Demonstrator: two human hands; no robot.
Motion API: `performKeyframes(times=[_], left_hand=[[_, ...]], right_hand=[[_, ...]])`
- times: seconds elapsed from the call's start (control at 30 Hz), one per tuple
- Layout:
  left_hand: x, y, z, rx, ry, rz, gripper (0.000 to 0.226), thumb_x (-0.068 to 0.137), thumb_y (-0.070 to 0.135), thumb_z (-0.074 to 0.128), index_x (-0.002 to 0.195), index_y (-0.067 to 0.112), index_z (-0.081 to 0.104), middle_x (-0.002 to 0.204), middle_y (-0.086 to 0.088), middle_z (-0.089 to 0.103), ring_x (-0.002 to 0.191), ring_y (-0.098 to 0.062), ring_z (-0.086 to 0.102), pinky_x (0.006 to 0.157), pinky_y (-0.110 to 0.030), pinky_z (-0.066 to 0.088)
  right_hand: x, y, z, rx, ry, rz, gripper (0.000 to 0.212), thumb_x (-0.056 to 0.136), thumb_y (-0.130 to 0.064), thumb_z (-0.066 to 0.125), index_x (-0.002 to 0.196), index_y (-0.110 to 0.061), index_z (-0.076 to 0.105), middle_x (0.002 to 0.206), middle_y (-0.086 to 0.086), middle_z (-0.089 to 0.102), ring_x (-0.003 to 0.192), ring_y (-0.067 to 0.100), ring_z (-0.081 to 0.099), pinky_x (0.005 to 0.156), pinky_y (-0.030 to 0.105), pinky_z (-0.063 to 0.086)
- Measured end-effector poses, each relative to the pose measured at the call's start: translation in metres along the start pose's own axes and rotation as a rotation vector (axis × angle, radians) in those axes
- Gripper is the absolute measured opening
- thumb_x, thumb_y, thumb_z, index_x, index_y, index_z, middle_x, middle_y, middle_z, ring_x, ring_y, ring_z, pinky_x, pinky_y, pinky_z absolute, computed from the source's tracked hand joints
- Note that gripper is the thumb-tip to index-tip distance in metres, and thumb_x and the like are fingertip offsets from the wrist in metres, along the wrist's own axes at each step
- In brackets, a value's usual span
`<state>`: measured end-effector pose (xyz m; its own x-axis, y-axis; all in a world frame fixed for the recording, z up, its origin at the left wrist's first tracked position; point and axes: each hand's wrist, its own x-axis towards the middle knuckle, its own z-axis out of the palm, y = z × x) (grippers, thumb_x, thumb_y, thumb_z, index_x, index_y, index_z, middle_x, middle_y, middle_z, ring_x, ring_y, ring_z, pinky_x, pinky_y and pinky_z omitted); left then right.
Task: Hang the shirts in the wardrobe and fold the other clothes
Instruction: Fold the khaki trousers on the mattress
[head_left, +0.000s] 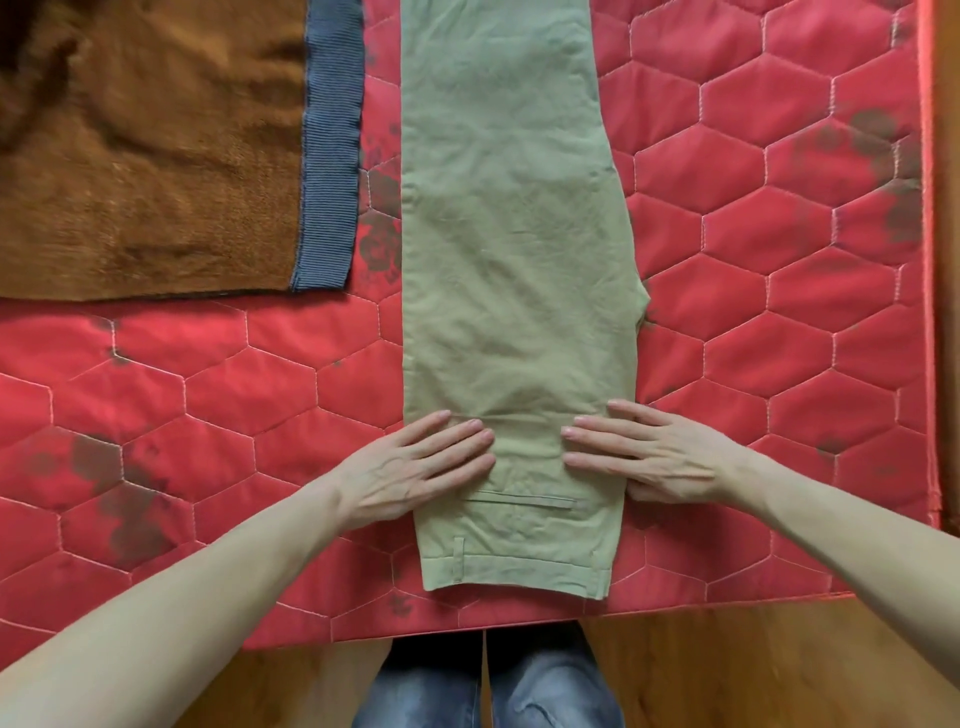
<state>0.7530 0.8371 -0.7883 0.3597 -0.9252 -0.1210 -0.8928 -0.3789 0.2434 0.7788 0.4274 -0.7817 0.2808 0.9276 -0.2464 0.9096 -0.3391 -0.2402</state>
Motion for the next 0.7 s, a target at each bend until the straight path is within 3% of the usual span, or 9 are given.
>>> performKeyframes(times=[0.1,0.27,0.43,0.57,0.63,0.67,0.7], left_hand=[[0.006,-0.006,-0.006,-0.066,-0.053,-0.036,0.065,0.102,0.01,0.036,0.165,0.01,0.019,0.172,-0.013,0.017,0.159,-0.031,0.014,0.127,-0.048,0.019],[0.009,-0.001,-0.017,-0.195,-0.154,-0.067,0.075,0.105,0.048,0.043,0.166,0.015,0.015,0.173,-0.013,0.011,0.16,-0.032,0.005,0.129,-0.05,0.013],[0.005,-0.002,-0.035,-0.383,-0.228,-0.161,0.081,0.104,0.063,0.032,0.166,0.023,0.001,0.174,0.004,-0.002,0.161,-0.018,-0.005,0.13,-0.042,0.005],[0.013,-0.011,-0.046,-0.68,-0.279,-0.288,0.086,0.094,0.079,0.001,0.164,0.029,0.002,0.172,0.014,0.005,0.158,-0.004,-0.005,0.129,-0.029,-0.002],[0.026,-0.011,-0.05,-0.883,-0.278,-0.351,0.076,0.09,0.072,0.011,0.156,0.036,-0.003,0.17,0.009,0.012,0.154,0.001,0.002,0.129,-0.029,0.003],[0.025,-0.006,-0.052,-0.91,-0.193,-0.324,0.069,0.097,0.059,0.017,0.158,0.032,-0.001,0.17,0.001,0.02,0.153,-0.002,0.011,0.128,-0.028,0.011],[0.031,0.004,-0.056,-0.888,-0.123,-0.443,0.06,0.107,0.039,0.027,0.163,0.022,0.011,0.165,-0.006,0.032,0.153,-0.009,0.024,0.123,-0.023,0.026]], right_hand=[[0.011,0.0,0.001,-0.006,0.062,0.034,0.069,0.098,-0.023,0.045,0.164,-0.025,0.025,0.172,0.002,0.022,0.158,0.023,0.022,0.127,0.047,0.018],[0.026,-0.003,-0.002,-0.01,0.079,0.034,0.077,0.091,-0.005,0.04,0.163,-0.03,0.029,0.171,0.002,0.023,0.158,0.028,0.022,0.126,0.051,0.019],[0.023,-0.003,-0.01,0.131,0.078,0.058,0.052,0.11,-0.028,0.04,0.162,-0.031,0.032,0.172,0.0,0.022,0.159,0.027,0.016,0.126,0.054,0.02],[0.026,-0.008,-0.015,0.433,0.12,0.195,0.056,0.106,-0.043,0.049,0.159,-0.026,0.039,0.17,-0.005,0.028,0.159,0.019,0.017,0.128,0.049,0.014],[0.029,-0.012,-0.017,0.515,0.172,0.256,0.062,0.102,-0.046,0.056,0.158,-0.024,0.041,0.166,-0.006,0.035,0.158,0.018,0.022,0.128,0.048,0.017],[0.031,-0.015,-0.02,0.556,0.216,0.299,0.063,0.101,-0.047,0.057,0.156,-0.021,0.044,0.163,-0.006,0.042,0.156,0.017,0.028,0.127,0.049,0.02],[0.033,-0.019,-0.021,0.606,0.276,0.357,0.06,0.1,-0.046,0.057,0.153,-0.018,0.049,0.158,-0.005,0.049,0.153,0.016,0.034,0.126,0.05,0.023]])
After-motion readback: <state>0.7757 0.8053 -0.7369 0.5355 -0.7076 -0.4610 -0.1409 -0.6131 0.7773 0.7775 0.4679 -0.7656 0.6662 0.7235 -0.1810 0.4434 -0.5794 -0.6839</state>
